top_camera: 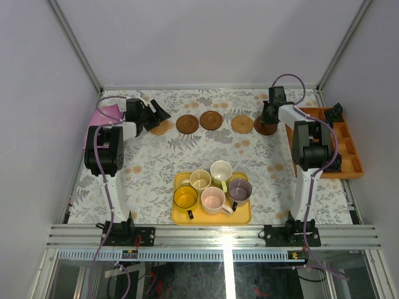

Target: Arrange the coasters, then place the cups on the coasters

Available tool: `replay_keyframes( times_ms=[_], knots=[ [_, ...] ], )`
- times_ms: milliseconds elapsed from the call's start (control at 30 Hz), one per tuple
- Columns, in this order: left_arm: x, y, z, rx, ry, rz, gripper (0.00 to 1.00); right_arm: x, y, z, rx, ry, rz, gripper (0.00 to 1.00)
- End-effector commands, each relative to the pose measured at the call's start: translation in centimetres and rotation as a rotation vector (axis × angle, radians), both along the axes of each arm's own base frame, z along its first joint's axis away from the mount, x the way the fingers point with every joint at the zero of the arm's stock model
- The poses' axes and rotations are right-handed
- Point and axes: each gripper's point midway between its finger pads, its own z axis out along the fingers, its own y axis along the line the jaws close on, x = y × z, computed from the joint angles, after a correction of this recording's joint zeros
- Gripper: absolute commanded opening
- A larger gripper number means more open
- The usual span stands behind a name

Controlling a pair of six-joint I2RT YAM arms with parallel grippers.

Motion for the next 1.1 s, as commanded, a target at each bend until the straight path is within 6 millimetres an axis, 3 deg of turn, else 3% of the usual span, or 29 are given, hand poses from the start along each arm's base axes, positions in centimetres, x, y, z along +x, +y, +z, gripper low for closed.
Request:
replay_keyframes(
  times_ms=[0, 333, 433, 533, 633, 767, 867, 1067],
  knots=[
    [1.2, 0.1, 1.6, -0.024, -0.038, -0.012, 0.78, 1.2, 1.7, 3.1, 0.012, -0.080, 0.073, 0.00],
    [0.0, -1.3, 8.0, -0.087, -0.174, -0.074, 0.78, 1.1, 4.8, 11.9, -0.038, -0.289, 0.172, 0.00],
    [-0.8, -2.0, 9.3, -0.112, -0.208, -0.093, 0.78, 0.7, 6.9, 13.7, -0.016, -0.333, 0.234, 0.00],
    [-1.3, -3.4, 9.2, -0.124, -0.209, -0.129, 0.75, 0.6, 9.9, 14.5, 0.078, -0.349, 0.328, 0.00],
    [-1.7, -5.2, 8.4, -0.127, -0.196, -0.178, 0.65, 0.7, 12.8, 14.1, 0.163, -0.334, 0.413, 0.00],
    [-1.8, -7.9, 7.2, -0.101, -0.186, -0.237, 0.34, 1.1, 16.0, 12.1, 0.203, -0.285, 0.499, 0.00],
    [-1.3, -9.0, 6.4, -0.075, -0.171, -0.263, 0.18, 1.2, 18.2, 11.1, 0.210, -0.267, 0.552, 0.00],
    [-0.5, -10.7, 5.0, -0.051, -0.140, -0.310, 0.14, 1.7, 21.5, 8.8, 0.226, -0.216, 0.621, 0.00]
  ],
)
